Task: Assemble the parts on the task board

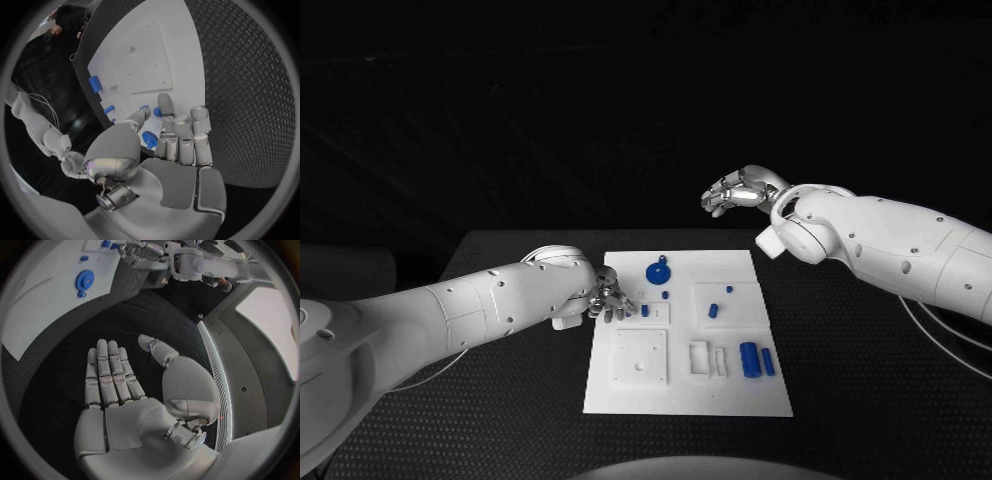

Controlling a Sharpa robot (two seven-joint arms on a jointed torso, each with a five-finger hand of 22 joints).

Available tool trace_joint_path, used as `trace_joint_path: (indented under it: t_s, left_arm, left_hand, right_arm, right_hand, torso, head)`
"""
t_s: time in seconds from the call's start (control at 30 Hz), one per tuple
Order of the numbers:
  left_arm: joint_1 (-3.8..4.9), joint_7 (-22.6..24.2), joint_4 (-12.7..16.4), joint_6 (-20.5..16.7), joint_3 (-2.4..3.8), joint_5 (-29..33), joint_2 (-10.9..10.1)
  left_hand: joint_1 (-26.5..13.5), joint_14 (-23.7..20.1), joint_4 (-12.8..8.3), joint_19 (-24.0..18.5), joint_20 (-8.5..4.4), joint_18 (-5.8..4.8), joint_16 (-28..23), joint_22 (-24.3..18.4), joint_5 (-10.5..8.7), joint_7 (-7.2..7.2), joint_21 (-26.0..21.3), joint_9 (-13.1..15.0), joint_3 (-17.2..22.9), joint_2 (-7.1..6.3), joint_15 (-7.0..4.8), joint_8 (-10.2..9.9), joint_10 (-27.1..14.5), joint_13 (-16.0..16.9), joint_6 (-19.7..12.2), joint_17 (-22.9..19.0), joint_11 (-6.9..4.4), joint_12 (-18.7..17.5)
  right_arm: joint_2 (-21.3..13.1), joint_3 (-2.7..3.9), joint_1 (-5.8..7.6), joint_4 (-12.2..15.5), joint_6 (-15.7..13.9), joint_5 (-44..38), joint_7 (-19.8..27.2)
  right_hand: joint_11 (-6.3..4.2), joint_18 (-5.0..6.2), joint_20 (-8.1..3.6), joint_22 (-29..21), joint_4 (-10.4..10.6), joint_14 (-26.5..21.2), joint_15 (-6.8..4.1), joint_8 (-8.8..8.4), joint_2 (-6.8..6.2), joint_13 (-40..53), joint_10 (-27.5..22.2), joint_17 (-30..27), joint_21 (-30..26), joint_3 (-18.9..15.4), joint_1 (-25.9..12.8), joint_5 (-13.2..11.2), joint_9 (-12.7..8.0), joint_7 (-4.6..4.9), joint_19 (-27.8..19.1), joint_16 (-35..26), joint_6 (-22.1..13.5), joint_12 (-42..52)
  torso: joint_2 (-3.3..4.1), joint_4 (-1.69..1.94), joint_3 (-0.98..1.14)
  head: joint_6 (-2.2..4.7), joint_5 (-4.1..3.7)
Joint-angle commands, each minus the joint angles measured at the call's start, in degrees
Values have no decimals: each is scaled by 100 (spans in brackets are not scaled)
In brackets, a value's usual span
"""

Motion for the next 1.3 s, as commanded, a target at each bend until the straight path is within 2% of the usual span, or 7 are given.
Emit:
trace_joint_path:
  t_s: [0.03,0.17,0.3,0.47,0.57,0.63,1.3]
  left_arm:
    - [-9,54,-4,76,0,17,45]
    - [-10,52,-39,83,0,17,70]
    - [-14,51,-68,103,0,17,83]
    - [-37,58,-123,99,0,17,113]
    - [-51,53,-143,113,0,17,133]
    - [-58,44,-162,109,0,17,146]
    - [-159,33,-331,97,-3,17,293]
  left_hand:
    - [-49,37,-54,48,-477,-100,-23,86,-43,1,16,10,3,-1,-1,-42,-45,-9,31,9,7,35]
    - [-52,37,-58,49,-478,-101,-24,86,-44,1,16,11,6,-1,0,-43,-46,-10,31,10,7,36]
    - [-29,41,-140,57,-485,-104,-34,85,-95,3,19,23,69,67,2,-63,-53,-14,25,16,11,50]
    - [-20,50,-240,67,-492,-116,-45,81,-210,6,17,50,173,162,4,-89,-61,-24,33,29,12,74]
    - [14,55,-370,74,-496,-129,-54,82,-352,10,21,74,250,215,8,-111,-68,-33,36,42,16,92]
    - [32,58,-447,76,-498,-134,-59,82,-380,12,22,88,292,244,9,-123,-72,-39,39,50,17,101]
    - [7,80,-679,111,-510,-154,-78,77,-427,17,28,135,408,334,14,-174,-77,-64,48,74,22,137]
  right_arm:
    - [5,3,-1,5,37,3,40]
    - [10,3,-1,3,38,3,41]
    - [10,3,-1,0,42,3,40]
    - [11,3,-1,3,53,4,39]
    - [16,3,-1,2,54,4,38]
    - [15,3,-1,3,54,4,38]
    - [15,3,-1,14,68,5,33]
  right_hand:
    - [17,-61,7,120,-13,-21,24,24,-5,-10,33,-10,-37,-20,52,24,-5,-6,51,24,-30,11]
    - [17,-61,7,120,-13,-21,24,24,-5,-10,33,-10,-38,-20,52,24,-5,-6,51,24,-30,11]
    - [17,-61,7,120,-12,-21,24,24,-4,-11,33,-10,-38,-20,51,25,-6,-6,51,24,-29,11]
    - [17,-61,7,120,-10,-21,24,25,-3,-12,34,-11,-40,-21,49,25,-7,-6,53,25,-29,11]
    - [17,-61,7,120,-9,-21,24,25,-2,-14,35,-11,-41,-21,48,26,-7,-6,53,25,-29,12]
    - [17,-61,7,120,-9,-21,24,25,-2,-14,35,-11,-41,-22,48,26,-7,-6,54,25,-29,12]
    - [16,-61,6,122,-7,-20,24,28,1,-22,39,-13,-48,-22,46,27,-11,-6,58,28,-28,14]
  torso:
    - [-3,3,2]
    - [-4,2,0]
    - [-4,1,1]
    - [-3,4,0]
    - [-1,4,-2]
    - [-3,3,-3]
    - [1,0,0]
  head:
    - [-10,-8]
    - [-7,-13]
    - [1,-18]
    - [-10,-25]
    - [-6,-27]
    - [-4,-25]
    - [-22,-43]
